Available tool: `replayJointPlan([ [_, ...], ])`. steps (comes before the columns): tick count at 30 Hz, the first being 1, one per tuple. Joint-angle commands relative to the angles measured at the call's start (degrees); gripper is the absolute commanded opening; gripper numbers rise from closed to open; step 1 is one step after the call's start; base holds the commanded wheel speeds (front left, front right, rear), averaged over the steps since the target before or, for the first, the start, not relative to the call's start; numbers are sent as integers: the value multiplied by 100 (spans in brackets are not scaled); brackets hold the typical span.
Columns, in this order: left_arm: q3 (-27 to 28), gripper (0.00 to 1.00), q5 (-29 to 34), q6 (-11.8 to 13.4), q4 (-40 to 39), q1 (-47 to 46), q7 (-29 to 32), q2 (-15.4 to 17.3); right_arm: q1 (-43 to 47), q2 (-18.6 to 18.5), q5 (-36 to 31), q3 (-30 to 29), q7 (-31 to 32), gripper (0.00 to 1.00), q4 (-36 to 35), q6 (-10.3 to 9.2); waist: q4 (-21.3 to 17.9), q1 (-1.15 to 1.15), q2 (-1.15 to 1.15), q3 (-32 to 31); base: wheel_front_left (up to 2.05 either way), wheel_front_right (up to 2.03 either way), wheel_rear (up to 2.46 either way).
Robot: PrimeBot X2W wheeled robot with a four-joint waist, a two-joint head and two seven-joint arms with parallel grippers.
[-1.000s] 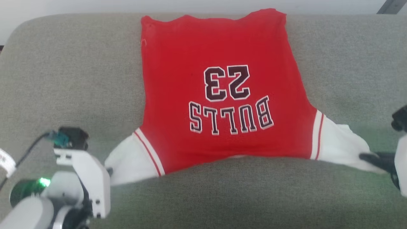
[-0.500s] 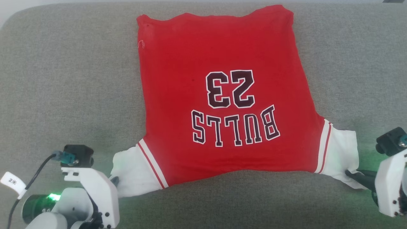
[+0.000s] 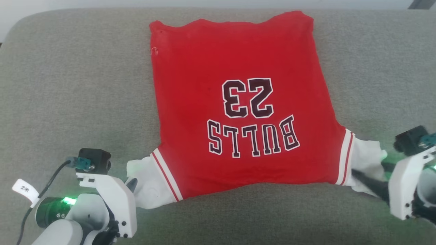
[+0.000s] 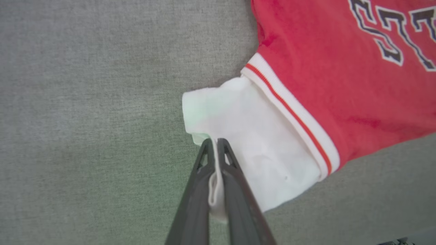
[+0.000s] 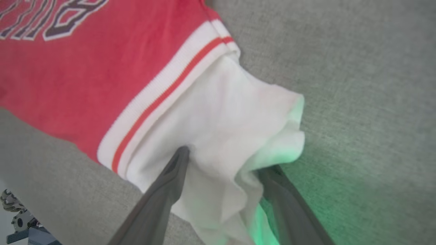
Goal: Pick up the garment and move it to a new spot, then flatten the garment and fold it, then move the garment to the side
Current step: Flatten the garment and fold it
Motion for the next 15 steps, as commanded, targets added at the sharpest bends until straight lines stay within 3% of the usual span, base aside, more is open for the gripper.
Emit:
replayJointPlan([
  [1, -19, 0, 36, -34, 11, -50, -40, 1, 113, 31, -79, -191, 61, 100, -113, -23, 22, 0, 0, -22, 0, 0, 0],
  [9, -176, 0, 20, -122, 56, -173, -116, -210, 90, 420, -1007, -1688, 181, 100, -1092, -18, 268, 0, 0, 20, 0, 0, 0],
  [15, -408, 0, 86, -279, 191, -461, -170, -484, -762, 1183, -1925, -2476, 63, 100, -777, -15, 629, 0, 0, 177, 0, 0, 0],
])
